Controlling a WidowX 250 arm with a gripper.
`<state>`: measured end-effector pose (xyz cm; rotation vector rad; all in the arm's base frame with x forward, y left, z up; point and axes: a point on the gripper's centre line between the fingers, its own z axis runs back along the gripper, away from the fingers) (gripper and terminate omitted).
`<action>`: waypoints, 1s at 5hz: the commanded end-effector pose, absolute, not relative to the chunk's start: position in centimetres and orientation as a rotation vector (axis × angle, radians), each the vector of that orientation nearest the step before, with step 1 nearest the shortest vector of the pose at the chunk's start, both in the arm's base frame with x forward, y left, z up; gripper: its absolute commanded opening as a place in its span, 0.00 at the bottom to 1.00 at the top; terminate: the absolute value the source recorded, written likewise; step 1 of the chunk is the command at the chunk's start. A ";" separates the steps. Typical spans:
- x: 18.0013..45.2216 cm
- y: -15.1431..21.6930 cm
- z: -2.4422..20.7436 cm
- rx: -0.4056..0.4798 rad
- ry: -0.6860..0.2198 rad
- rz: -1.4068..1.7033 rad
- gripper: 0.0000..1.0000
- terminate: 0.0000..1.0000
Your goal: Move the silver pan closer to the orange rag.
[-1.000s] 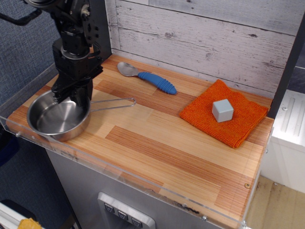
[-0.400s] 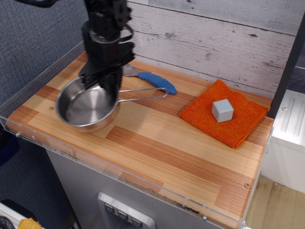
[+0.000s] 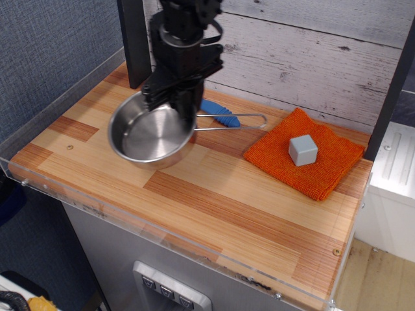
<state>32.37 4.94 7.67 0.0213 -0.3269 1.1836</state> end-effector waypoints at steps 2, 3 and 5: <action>31.7 -1.3 10.0 -0.049 -0.380 1.051 0.00 0.00; 31.0 -3.4 9.3 -0.051 -0.359 1.007 0.00 0.00; 30.0 -6.6 7.8 -0.060 -0.327 0.936 0.00 0.00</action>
